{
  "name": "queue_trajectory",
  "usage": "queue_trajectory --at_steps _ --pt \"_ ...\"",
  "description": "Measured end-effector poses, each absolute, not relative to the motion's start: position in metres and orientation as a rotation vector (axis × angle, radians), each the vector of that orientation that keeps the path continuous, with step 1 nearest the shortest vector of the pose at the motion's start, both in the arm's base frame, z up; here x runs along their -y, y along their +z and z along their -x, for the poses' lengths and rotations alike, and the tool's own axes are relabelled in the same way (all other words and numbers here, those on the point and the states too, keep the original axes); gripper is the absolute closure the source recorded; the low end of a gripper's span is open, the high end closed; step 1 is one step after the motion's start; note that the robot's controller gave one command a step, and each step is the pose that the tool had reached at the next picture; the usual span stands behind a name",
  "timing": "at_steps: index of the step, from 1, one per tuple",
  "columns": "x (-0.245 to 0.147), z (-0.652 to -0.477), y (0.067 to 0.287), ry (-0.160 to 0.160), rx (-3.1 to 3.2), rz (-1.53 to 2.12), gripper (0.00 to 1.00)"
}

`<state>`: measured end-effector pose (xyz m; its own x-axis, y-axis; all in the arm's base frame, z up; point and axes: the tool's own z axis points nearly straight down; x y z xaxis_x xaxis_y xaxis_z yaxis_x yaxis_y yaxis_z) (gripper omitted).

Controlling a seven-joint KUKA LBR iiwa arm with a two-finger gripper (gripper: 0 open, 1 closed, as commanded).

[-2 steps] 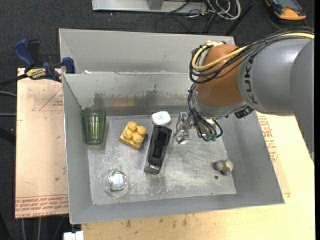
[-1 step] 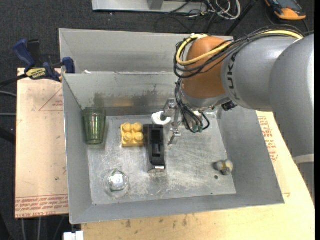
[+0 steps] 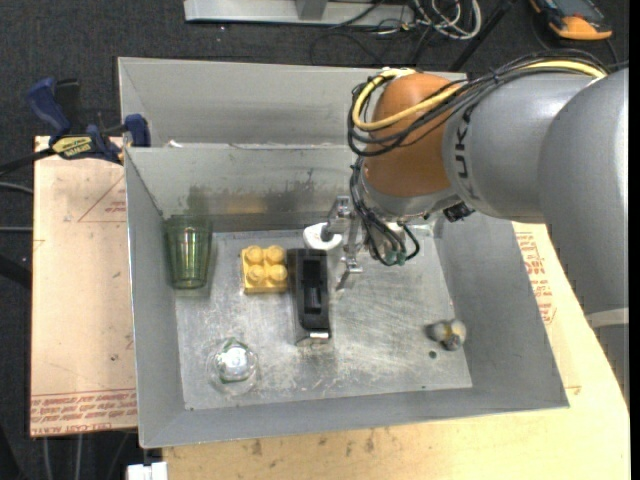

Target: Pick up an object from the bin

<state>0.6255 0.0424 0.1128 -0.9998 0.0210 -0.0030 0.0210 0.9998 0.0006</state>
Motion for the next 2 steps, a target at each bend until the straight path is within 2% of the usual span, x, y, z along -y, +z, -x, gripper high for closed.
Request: queue_trajectory --at_steps 1,2 --pt "-0.067 -0.598 0.136 -0.001 -3.137 -0.089 0.0" --pt "-0.078 -0.584 0.121 0.008 -3.099 0.089 0.0"
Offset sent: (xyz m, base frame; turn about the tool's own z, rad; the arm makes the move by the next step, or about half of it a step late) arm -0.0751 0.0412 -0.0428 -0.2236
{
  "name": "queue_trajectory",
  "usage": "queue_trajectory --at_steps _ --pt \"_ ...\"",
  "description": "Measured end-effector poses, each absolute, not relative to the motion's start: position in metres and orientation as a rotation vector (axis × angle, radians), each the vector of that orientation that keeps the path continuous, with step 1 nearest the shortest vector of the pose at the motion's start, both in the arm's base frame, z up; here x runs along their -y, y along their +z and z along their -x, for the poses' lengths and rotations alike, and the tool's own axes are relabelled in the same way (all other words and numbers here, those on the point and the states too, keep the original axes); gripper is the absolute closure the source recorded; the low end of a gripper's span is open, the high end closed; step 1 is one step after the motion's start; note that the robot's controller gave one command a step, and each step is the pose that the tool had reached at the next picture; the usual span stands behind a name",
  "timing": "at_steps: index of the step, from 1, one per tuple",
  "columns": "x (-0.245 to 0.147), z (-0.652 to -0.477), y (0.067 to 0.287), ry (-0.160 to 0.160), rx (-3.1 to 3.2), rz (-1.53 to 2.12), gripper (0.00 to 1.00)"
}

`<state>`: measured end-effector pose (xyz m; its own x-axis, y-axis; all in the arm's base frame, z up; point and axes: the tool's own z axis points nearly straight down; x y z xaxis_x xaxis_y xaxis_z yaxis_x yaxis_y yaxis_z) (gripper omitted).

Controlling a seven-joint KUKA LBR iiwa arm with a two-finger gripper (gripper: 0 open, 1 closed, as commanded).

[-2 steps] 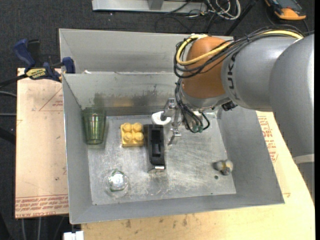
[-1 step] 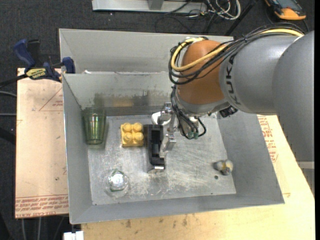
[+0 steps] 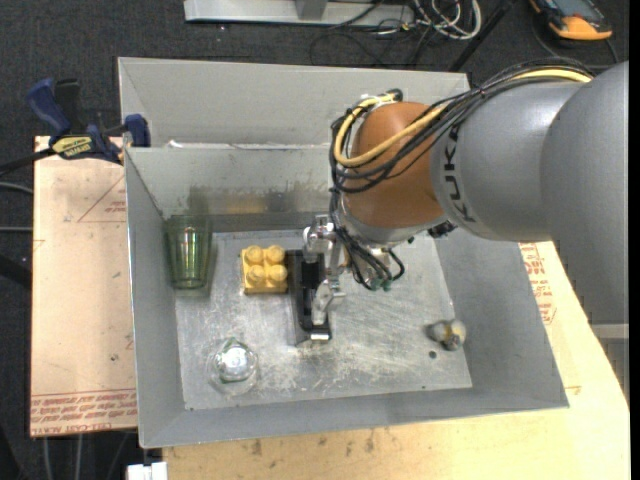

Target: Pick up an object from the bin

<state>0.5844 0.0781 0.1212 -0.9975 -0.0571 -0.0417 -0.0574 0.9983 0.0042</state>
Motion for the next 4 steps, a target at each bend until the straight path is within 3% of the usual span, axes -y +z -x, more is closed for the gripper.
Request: queue_trajectory --at_steps 1,2,3,4 --pt "-0.081 -0.586 0.122 0.013 -3.08 0.288 0.0" --pt "-0.081 -0.611 0.121 0.011 -3.135 -0.149 0.0" --pt "-0.089 -0.634 0.105 -0.003 -3.135 -0.106 0.0" --pt "-0.098 -0.63 0.085 -0.009 -3.136 0.003 0.0"
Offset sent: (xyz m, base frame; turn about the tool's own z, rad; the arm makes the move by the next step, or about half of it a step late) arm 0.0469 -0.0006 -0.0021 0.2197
